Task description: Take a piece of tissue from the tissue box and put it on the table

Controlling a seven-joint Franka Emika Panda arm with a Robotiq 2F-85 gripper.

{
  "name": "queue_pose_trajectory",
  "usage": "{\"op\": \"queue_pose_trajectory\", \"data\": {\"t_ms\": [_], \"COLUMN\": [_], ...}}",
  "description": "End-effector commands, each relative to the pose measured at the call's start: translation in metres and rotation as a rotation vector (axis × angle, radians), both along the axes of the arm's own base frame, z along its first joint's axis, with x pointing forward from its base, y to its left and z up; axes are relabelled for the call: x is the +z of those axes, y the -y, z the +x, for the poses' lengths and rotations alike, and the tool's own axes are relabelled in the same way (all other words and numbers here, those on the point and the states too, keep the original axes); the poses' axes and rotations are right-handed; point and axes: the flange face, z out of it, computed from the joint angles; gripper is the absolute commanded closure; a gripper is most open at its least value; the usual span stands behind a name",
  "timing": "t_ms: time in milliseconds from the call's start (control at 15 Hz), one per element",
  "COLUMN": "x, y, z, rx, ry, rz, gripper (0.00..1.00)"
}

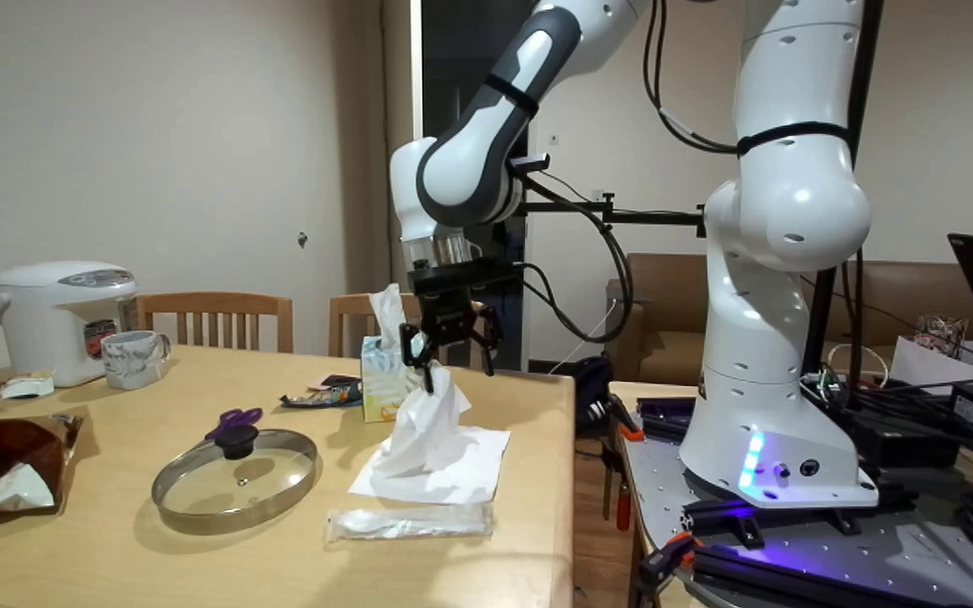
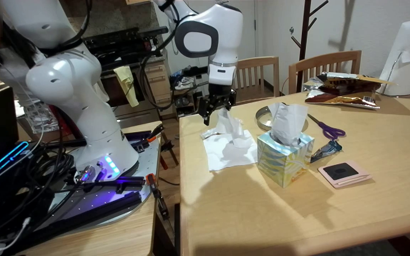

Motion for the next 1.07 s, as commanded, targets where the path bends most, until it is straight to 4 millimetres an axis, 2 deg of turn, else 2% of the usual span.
{"op": "queue_pose_trajectory", "data": {"t_ms": [0, 400, 667, 1000], "x": [0.023, 0.056, 0.061, 0.055], "y": [-0.002, -0.006, -0.006, -0.003], "z": [-0.008, 0.008, 0.006, 0.002], "rx": [0.003, 0.036, -0.006, -0.046], "ry": [0.172, 0.491, 0.578, 0.556], "rz": [0.007, -0.052, -0.043, -0.028], "gripper": [0.00, 0.00, 0.00, 0.00]}}
